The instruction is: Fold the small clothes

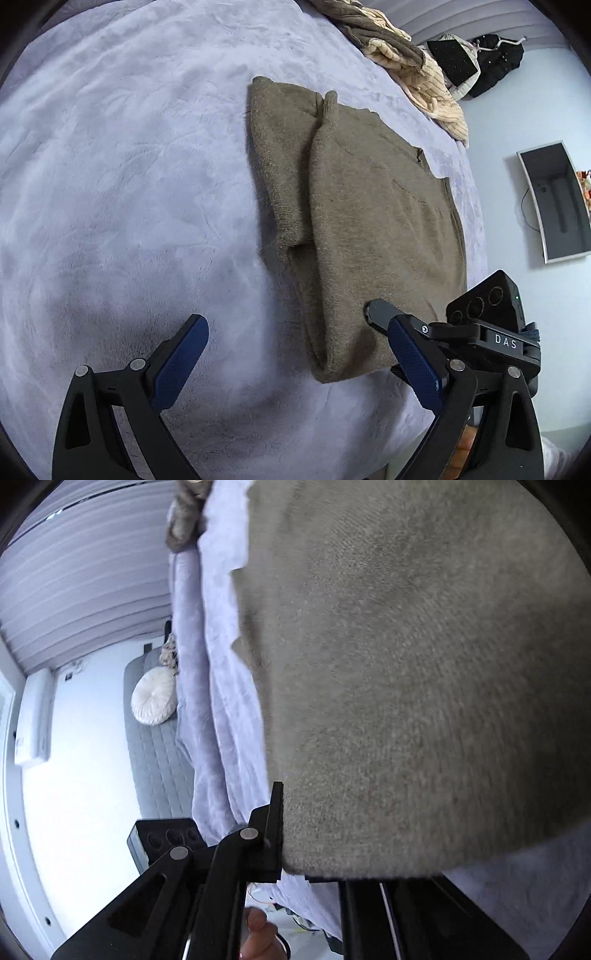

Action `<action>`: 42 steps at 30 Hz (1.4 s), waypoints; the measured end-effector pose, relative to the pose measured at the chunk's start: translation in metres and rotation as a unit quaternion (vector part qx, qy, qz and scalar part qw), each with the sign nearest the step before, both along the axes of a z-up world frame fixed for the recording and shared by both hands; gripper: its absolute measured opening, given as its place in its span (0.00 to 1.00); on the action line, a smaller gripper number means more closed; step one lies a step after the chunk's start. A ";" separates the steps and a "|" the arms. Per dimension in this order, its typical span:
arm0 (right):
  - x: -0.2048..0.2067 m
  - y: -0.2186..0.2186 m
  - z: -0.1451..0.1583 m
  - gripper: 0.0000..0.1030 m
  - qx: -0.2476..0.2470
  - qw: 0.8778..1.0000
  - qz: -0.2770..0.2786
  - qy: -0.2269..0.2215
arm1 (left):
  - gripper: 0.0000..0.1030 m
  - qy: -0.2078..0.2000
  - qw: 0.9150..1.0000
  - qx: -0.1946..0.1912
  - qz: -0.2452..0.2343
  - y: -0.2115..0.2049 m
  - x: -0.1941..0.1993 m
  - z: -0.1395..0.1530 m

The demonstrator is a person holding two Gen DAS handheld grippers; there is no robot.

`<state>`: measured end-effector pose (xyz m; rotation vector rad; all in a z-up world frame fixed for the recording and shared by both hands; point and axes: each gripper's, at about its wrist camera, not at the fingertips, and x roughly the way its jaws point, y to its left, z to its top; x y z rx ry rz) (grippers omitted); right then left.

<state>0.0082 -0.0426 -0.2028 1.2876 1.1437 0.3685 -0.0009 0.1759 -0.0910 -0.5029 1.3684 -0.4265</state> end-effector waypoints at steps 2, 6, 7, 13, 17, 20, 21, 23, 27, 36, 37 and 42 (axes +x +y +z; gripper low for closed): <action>-0.002 0.005 -0.012 0.07 -0.039 0.999 0.020 0.022 | 0.95 0.013 0.999 0.040 -0.005 -0.003 -0.003 -0.011; 0.003 0.022 -0.030 0.07 -0.118 0.990 0.062 0.037 | 0.95 0.022 0.996 0.084 -0.002 -0.002 -0.008 -0.019; 0.004 0.025 -0.027 0.07 -0.126 0.989 0.067 0.036 | 0.95 0.013 0.995 0.095 -0.001 -0.001 -0.010 -0.016; -0.002 0.051 0.007 0.14 -0.192 0.966 0.171 0.025 | 0.95 0.000 0.992 0.124 0.021 0.016 -0.011 -0.006; 0.003 0.051 0.054 0.13 -0.260 0.951 0.157 -0.065 | 0.95 -0.007 0.988 0.146 0.045 0.033 -0.007 -0.002; 0.034 0.057 0.056 0.11 -0.304 0.936 0.158 -0.078 | 0.95 0.010 0.986 0.160 0.051 0.040 -0.002 -0.009; 0.045 0.061 0.049 0.11 -0.314 0.933 0.162 -0.072 | 0.95 0.014 0.985 0.164 0.053 0.041 -0.001 -0.011; 0.060 0.066 0.025 0.11 -0.318 0.929 0.183 -0.041 | 0.95 0.023 0.984 0.170 0.055 0.046 -0.003 -0.015; 0.046 0.081 0.010 0.11 -0.302 0.937 0.174 -0.023 | 0.95 0.023 0.983 0.173 0.054 0.045 -0.006 -0.015; -0.004 0.047 0.016 0.24 -0.237 0.956 0.173 0.005 | 0.95 0.017 0.983 0.176 0.052 0.038 -0.001 -0.015; -0.009 0.034 0.014 0.40 -0.237 0.957 0.170 0.011 | 0.95 0.014 0.983 0.176 0.049 0.036 -0.001 -0.015; -0.023 0.012 0.010 0.46 -0.219 0.965 0.145 0.015 | 0.95 0.013 0.983 0.177 0.036 0.023 0.004 -0.016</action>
